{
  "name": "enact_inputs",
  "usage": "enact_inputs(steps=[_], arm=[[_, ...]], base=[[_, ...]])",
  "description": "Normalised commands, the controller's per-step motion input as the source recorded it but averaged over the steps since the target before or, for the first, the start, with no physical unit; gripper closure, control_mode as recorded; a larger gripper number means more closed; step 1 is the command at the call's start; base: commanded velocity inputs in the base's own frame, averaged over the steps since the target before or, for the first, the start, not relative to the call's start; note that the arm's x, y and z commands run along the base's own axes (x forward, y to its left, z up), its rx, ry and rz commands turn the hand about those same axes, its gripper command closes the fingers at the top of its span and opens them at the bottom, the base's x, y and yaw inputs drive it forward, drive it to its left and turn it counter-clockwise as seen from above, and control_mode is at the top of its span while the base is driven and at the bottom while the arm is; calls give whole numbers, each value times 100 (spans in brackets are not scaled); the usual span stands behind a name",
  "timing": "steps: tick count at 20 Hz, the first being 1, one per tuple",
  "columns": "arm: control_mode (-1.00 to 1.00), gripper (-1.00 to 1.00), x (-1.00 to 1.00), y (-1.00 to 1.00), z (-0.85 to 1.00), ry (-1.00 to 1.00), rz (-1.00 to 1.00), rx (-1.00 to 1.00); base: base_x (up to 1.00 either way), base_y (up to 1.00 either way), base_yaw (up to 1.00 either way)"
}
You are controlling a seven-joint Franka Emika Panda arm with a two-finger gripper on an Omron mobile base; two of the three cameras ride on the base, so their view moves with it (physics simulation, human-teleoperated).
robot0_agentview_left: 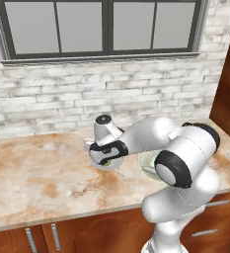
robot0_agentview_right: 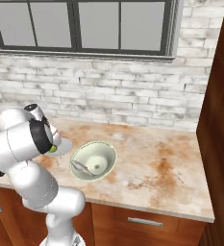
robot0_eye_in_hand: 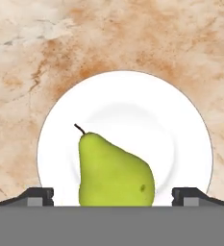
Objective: Remove the pear from the bowl and place it on the small plate. Then place the bowl with only the fish in the microwave, close the door, and press the start button to microwave the fish.
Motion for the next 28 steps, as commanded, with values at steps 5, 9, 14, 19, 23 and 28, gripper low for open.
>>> enact_inputs(steps=[5,9,14,19,23,28], arm=[[-100,-100,-35,-2,97,-16,0,0],[-100,-100,-20,-34,100,-16,0,0],[-100,-100,-37,-81,50,-7,1,2],[-100,-100,-31,-100,9,0,6,3],[-100,-100,-20,-100,14,0,10,1],[-100,-100,-15,-100,8,3,10,2]], base=[[0,0,0],[0,0,0],[0,0,0],[0,0,0],[0,0,0],[0,0,0]])
